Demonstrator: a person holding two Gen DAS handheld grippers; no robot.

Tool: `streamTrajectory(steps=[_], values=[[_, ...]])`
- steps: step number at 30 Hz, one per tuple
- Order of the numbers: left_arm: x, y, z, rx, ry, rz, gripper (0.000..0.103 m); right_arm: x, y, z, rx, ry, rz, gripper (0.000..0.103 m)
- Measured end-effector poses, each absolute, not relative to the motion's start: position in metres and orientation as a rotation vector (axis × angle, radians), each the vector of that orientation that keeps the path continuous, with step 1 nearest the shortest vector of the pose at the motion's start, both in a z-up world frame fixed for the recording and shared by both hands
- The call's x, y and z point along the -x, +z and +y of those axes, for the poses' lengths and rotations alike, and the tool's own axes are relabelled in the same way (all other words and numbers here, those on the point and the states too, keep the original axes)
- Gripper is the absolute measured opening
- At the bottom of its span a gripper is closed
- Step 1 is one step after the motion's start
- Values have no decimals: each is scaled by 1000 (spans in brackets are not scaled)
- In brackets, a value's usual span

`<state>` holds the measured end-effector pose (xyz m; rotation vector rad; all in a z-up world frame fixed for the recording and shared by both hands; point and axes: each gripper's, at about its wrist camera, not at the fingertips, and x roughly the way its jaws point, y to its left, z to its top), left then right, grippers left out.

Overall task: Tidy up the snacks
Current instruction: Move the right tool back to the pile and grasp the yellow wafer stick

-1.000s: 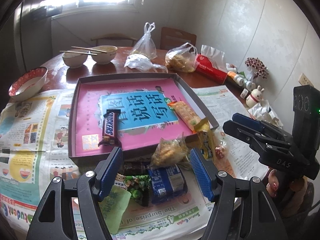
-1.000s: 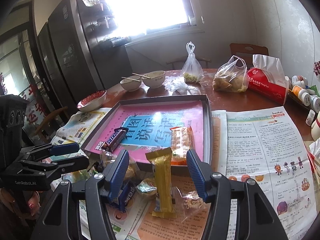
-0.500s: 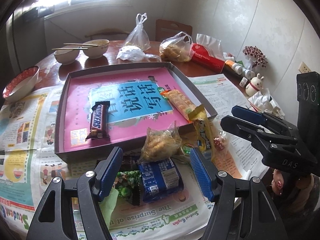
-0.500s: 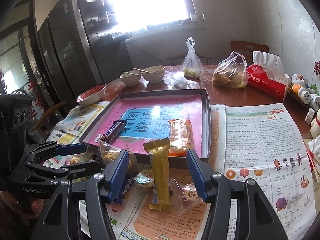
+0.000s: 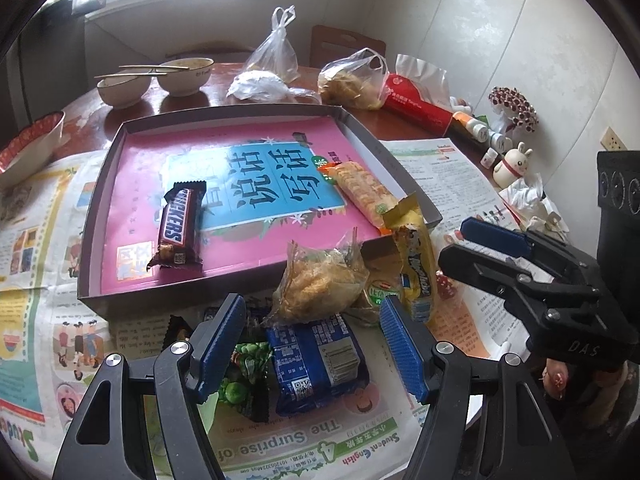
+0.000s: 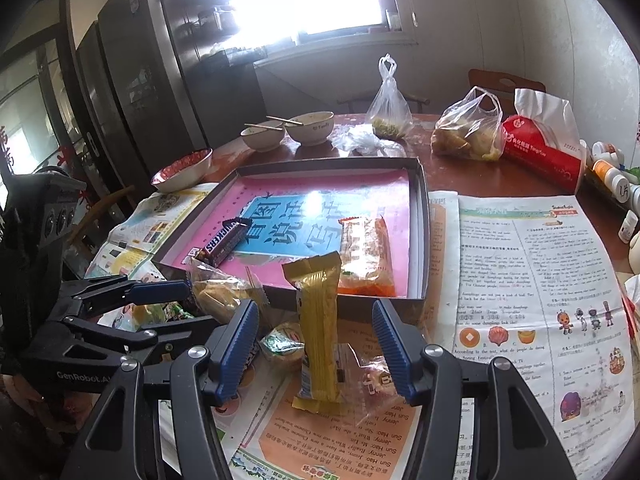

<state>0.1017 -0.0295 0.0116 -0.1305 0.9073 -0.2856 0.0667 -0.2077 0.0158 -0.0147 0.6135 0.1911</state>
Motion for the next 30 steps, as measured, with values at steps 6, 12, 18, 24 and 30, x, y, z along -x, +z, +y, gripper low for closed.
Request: streamTrajectory(steps=[6, 12, 18, 24, 30], values=[[-105, 9, -29, 143, -295, 910, 71, -71, 9, -206, 31, 198, 631, 59], [-108, 6, -32, 145, -311, 914, 71, -77, 1, -206, 39, 195, 643, 58], [-114, 4, -36, 144, -295, 922, 71, -80, -4, -206, 43, 195, 645, 54], [-117, 3, -40, 126, -271, 925, 71, -86, -9, -205, 49, 200, 654, 51], [-120, 0, -45, 117, -259, 946, 71, -91, -15, -202, 59, 214, 677, 44]])
